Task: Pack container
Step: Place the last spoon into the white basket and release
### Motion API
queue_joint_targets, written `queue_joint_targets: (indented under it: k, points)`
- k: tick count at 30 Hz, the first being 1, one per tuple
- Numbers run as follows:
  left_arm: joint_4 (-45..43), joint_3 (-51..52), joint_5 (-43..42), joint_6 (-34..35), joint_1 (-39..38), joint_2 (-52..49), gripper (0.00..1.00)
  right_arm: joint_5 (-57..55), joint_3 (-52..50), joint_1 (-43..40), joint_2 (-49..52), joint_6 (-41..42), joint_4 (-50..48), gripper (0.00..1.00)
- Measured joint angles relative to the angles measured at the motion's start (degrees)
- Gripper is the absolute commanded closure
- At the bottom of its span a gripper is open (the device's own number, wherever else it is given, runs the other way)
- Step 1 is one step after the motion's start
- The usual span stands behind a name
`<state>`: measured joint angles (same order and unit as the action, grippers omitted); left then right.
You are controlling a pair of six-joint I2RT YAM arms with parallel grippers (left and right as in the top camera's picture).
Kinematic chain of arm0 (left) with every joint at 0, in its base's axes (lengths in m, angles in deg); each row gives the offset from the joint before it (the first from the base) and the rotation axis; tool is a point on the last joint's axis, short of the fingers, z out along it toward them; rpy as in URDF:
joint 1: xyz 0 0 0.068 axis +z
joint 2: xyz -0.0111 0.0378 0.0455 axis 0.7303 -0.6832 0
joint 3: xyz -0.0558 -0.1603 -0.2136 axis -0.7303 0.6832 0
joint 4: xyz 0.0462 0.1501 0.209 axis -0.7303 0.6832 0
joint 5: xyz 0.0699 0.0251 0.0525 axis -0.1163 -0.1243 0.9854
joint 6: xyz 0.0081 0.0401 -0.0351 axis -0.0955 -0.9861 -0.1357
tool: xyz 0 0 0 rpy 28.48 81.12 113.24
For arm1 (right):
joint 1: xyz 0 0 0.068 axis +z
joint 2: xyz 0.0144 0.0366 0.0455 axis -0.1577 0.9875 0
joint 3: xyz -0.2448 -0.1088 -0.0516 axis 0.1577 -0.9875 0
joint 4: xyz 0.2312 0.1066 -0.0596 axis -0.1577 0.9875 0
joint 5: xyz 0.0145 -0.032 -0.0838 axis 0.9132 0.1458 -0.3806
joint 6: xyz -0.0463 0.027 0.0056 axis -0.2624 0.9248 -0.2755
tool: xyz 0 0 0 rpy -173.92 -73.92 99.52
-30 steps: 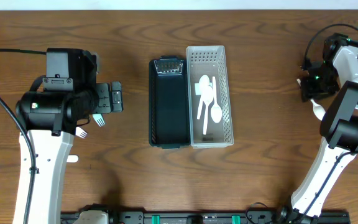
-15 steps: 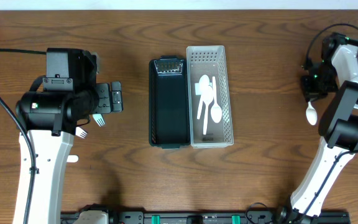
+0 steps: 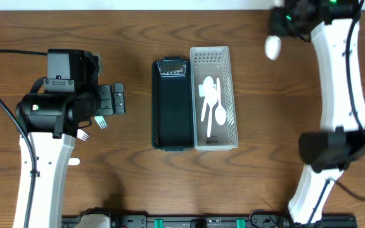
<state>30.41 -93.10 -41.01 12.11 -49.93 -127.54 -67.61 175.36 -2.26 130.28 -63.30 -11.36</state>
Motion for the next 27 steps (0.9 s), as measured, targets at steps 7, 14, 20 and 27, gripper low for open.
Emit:
queue_joint_targets:
  k: [7, 14, 20, 27]
  points:
    - [0.0, 0.0, 0.0, 0.0, 0.0, 0.0, 0.02, -1.0, -0.2, 13.6, -1.5, 9.4, 0.1, 0.99]
    - [0.0, 0.0, 0.0, 0.0, 0.0, 0.0, 0.02, -3.1, -6.9, 19.1, 7.6, 15.1, 0.4, 0.99]
    - [0.0, 0.0, 0.0, 0.0, 0.0, 0.0, 0.02, -3.6, -11.5, 20.4, 13.9, 17.9, 1.8, 0.85]
    - [0.0, 0.0, 0.0, 0.0, 0.0, 0.0, 0.02, -4.0, -10.8, 20.3, 14.6, 17.2, 0.5, 0.20]
